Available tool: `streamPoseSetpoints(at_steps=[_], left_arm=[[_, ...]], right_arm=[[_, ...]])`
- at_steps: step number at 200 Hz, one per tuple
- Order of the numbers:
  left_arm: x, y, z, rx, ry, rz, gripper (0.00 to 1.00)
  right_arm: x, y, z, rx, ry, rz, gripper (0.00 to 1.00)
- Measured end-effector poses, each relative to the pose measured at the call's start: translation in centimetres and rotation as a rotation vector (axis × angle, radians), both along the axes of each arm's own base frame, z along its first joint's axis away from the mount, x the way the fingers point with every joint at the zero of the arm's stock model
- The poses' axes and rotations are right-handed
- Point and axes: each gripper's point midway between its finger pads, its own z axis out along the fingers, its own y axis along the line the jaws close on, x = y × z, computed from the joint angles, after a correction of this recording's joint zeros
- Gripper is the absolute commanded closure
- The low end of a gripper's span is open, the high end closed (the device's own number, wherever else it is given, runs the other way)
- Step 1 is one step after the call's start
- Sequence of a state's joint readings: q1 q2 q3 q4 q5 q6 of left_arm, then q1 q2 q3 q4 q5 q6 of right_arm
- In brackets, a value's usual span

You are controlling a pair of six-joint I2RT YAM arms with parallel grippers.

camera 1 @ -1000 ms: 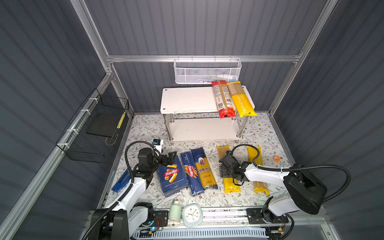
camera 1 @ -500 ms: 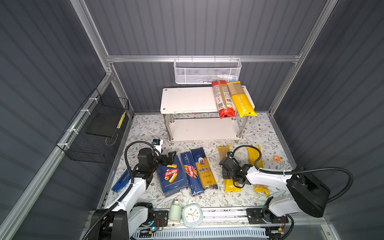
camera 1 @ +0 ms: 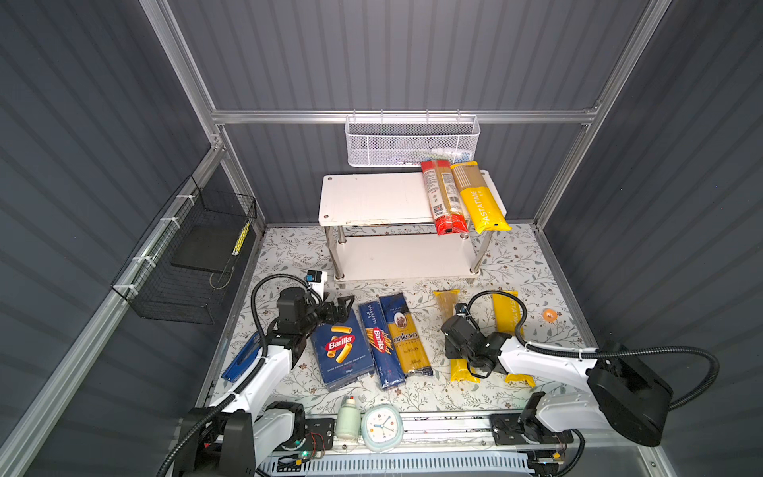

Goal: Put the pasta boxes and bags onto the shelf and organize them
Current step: 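Lift the yellow spaghetti bag upright with the right gripper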

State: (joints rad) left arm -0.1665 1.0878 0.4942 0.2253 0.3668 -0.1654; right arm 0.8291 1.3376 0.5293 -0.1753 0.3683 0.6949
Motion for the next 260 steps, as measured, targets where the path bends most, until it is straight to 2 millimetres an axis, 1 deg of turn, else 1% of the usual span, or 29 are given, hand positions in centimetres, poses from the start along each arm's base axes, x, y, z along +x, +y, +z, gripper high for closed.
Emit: streamPoseSetpoints(at_steps=[11,23,41,73,91,103,144,183,214,230,260], left_arm=[[0.4,-0.6,1.1,-0.009,-0.028,-0.014,0.01],[0.5,-1.1,1.4,-0.017,-0.041,-0.033,0.01],[0.5,-1.4,0.4,-0.023,-0.023,-0.048,0.01],[-0.6,-1.4,-1.8,-0.023,0.012,-0.056,0.01],[-0.8,-1.6,-2.0,-0.036,0.016,-0.069,0.01],[-0.8,-1.8,-1.7,-0.048,0.008,-0.078,0.01],[-0.8,-2.2,-0.9,-0.07,-0.02,-0.102,0.01],[-1.1,-2.7,-0.8,-0.08,-0.03,-0.127,0.01],[-1.2,-3.0,-1.3,-0.085,-0.011,-0.14,0.01],[-1.2,-3.0,-1.2,-0.085,-0.012,-0.14,0.01],[-1.3,-3.0,-1.0,-0.085,-0.018,-0.139,0.01]], right_arm=[[0.0,0.0,0.0,0.001,0.0,0.001,0.83],[0.0,0.0,0.0,0.003,0.0,0.0,0.84],[0.0,0.1,0.1,0.004,0.002,0.002,0.87],[-0.4,0.6,0.5,0.016,0.02,0.022,0.91],[-0.8,1.1,1.1,0.045,0.023,0.044,0.93],[-1.0,1.4,1.8,0.07,0.016,0.056,0.93],[-1.3,2.7,5.0,0.152,-0.032,0.096,0.94],[-1.7,4.4,9.5,0.205,-0.093,0.154,0.94],[-2.9,6.6,13.6,0.237,-0.149,0.233,0.94],[-3.5,7.5,15.2,0.244,-0.162,0.267,0.94],[-4.4,8.5,17.7,0.232,-0.195,0.313,0.94]])
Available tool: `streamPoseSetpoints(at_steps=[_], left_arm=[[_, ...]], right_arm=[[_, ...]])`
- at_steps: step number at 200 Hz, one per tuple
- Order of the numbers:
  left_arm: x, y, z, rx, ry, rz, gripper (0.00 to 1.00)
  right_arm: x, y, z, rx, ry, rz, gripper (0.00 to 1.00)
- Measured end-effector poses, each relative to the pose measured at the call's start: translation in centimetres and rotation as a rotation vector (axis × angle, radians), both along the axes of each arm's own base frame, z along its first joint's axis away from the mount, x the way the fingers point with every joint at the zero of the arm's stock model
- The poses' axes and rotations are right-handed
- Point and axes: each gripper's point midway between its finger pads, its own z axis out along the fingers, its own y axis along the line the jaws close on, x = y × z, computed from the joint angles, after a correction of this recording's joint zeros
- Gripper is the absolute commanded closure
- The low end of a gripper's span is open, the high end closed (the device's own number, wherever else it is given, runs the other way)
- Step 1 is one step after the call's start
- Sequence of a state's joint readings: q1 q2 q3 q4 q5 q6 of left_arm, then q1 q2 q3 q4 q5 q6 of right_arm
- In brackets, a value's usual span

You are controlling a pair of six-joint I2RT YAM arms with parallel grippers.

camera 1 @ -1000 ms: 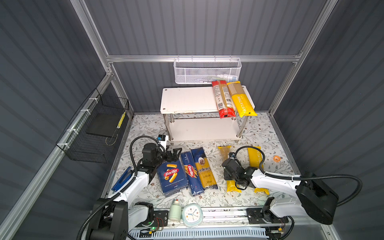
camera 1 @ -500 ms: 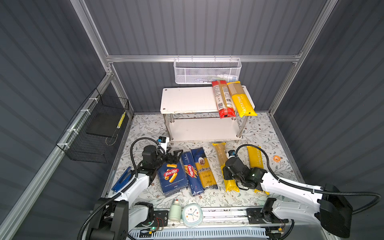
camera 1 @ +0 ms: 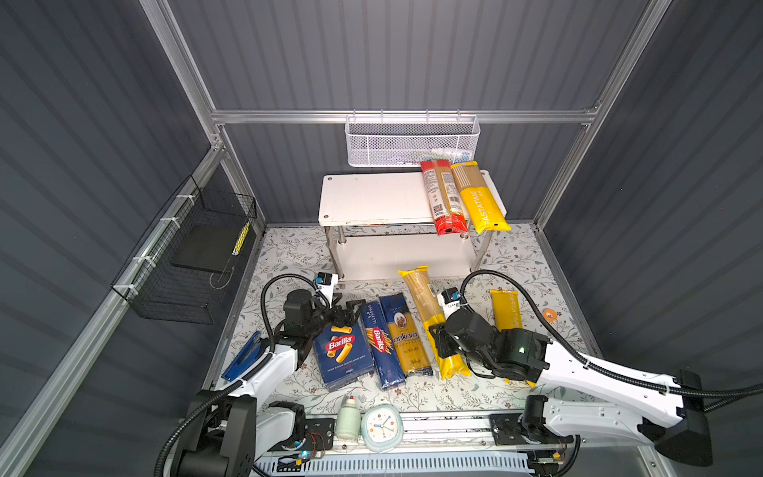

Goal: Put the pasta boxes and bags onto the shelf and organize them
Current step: 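Lift the yellow spaghetti bag upright with the right gripper, then carry the yellow bag over the shelf's top tier beside the red-and-yellow bag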

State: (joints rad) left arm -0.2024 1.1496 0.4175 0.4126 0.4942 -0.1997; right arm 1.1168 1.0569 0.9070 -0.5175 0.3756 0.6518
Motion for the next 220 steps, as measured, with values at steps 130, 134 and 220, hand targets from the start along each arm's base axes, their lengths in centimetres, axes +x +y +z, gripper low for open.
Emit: streamPoseSetpoints(at_steps=[130,134,220], left_arm=[[0.0,0.1,0.2,0.0,-0.007,0.003,0.01],[0.0,0.0,0.2,0.0,-0.007,0.003,0.01],[-0.1,0.0,0.1,-0.003,-0.008,0.003,0.01]], right_arm=[[1.5,1.7,7.9,-0.04,-0.162,0.036,0.98],[1.6,1.8,8.1,-0.039,-0.165,0.034,0.98],[4.7,3.8,13.8,-0.04,-0.245,0.027,1.0]])
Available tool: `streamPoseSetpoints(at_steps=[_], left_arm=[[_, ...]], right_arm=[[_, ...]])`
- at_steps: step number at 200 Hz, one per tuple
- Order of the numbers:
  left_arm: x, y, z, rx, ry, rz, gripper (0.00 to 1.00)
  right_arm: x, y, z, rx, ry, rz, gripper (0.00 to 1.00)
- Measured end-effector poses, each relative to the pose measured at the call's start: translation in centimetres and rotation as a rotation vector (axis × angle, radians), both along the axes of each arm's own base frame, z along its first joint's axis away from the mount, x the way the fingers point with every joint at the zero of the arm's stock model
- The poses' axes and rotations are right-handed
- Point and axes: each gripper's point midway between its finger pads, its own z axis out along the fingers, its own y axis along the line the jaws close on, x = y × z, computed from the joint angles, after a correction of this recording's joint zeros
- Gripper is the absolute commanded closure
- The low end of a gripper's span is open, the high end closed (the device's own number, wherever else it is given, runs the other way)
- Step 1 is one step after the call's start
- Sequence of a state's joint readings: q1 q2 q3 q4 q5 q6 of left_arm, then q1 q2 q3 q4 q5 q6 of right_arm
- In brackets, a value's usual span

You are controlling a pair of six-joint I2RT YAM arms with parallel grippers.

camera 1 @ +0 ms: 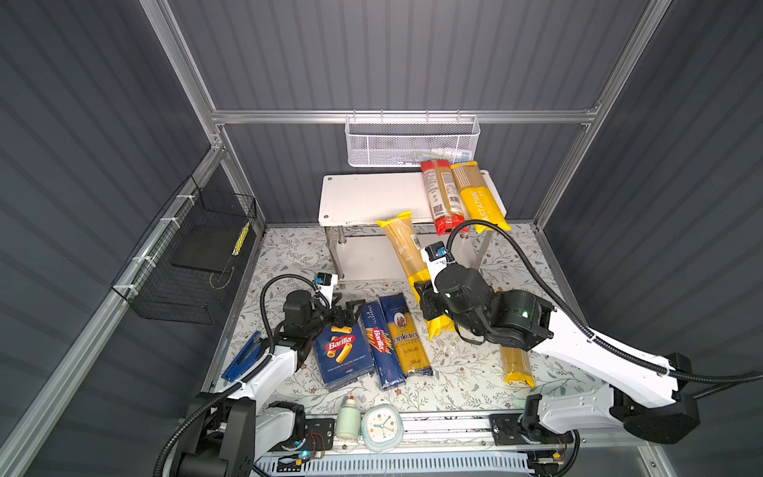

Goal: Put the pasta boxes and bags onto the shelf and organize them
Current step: 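Carry the yellow bag over the shelf's top tier beside the red-and-yellow bag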

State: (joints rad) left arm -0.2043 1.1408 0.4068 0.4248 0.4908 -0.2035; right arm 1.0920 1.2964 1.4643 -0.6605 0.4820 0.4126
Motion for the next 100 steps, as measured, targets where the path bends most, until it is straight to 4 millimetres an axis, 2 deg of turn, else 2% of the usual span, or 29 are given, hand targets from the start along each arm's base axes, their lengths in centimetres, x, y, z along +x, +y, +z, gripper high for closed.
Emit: streamPoseSetpoints(at_steps=[50,100], left_arm=[[0.0,0.1,-0.2,0.002,0.002,0.004,0.01],[0.1,0.3,-0.3,0.007,0.001,0.018,0.01]], right_arm=[[3.3,-0.9,2.4,0.017,-0.028,-0.051,1.0],[6.4,0.2,4.9,0.027,-0.072,-0.051,1.0]])
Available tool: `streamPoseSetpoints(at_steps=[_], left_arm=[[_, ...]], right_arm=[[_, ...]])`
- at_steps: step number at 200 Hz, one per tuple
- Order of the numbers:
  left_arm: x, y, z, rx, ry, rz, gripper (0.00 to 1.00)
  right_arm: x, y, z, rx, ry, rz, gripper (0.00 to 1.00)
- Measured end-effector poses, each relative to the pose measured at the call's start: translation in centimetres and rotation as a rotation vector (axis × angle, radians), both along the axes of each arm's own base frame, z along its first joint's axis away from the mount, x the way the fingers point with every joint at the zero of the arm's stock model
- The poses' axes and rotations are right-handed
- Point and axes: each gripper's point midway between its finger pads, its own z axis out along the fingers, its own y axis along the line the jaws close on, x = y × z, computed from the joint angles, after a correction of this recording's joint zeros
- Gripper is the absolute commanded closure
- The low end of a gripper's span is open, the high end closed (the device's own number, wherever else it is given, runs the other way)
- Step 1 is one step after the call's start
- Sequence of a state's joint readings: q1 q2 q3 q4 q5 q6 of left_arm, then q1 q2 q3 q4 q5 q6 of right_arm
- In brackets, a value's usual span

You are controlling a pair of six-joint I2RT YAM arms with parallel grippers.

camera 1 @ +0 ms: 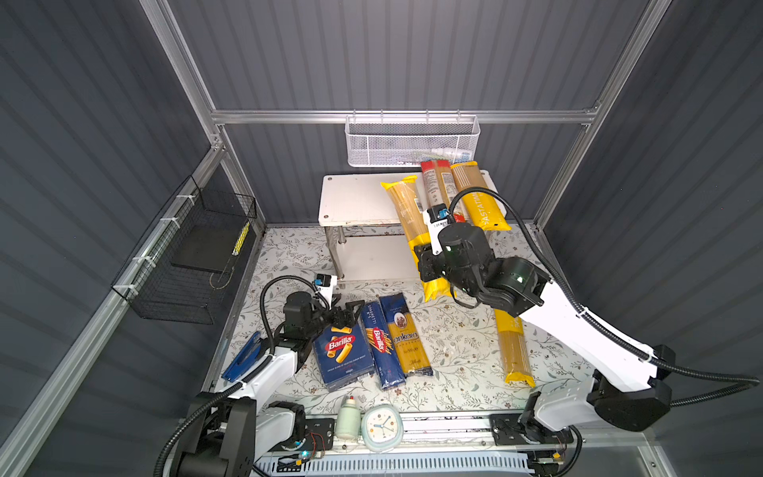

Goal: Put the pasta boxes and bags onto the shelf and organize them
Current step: 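Carry the yellow bag over the shelf's top tier beside the red-and-yellow bag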

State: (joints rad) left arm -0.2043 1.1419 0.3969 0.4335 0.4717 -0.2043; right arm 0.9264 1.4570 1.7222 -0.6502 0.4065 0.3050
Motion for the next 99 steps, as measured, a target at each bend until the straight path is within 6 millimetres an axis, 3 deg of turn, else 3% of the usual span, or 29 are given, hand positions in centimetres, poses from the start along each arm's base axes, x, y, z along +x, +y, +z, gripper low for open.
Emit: streamPoseSetpoints(at_steps=[47,99], left_arm=[[0.0,0.0,0.0,0.001,0.0,0.001,0.01],[-0.3,0.3,0.5,0.001,-0.024,0.014,0.01]], right_arm=[[2.7,1.1,2.3,0.005,-0.046,-0.001,1.0],[4.4,1.6,2.6,-0.01,-0.058,0.005,1.0]])
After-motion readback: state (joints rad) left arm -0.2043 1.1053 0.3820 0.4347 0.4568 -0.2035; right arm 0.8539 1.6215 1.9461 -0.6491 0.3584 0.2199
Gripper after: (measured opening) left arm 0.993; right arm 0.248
